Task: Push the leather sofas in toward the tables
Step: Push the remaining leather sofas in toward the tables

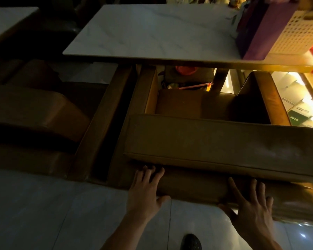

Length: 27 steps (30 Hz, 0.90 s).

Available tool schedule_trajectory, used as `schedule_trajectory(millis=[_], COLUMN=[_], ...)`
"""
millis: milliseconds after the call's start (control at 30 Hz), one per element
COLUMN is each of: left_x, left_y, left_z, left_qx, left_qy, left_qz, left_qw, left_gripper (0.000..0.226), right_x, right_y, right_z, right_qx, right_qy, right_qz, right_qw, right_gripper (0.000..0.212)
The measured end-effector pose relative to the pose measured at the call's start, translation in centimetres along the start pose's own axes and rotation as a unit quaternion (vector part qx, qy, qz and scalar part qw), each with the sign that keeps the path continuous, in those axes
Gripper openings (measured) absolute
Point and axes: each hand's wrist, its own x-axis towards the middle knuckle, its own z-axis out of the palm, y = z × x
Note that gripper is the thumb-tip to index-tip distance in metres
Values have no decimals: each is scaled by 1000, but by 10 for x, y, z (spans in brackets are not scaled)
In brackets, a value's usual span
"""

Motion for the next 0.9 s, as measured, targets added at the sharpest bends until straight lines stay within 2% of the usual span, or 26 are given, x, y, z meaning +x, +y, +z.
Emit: schedule_trajectory(millis=[733,900], left_x=[6,8], left_y=[2,-6], left_z=[-6,-19], left_qx=[-17,-19], left_qy=[-51,-102], left_qz=[-27,-2], left_qw=[998,995], left_gripper=[84,81], right_x=[2,2], right_y=[-2,-1], right_z=[-7,-18], right_qx=[26,-13], right_qy=[-42,-86], right_qz=[-1,5], right_qw=[999,996], right_gripper=[91,107])
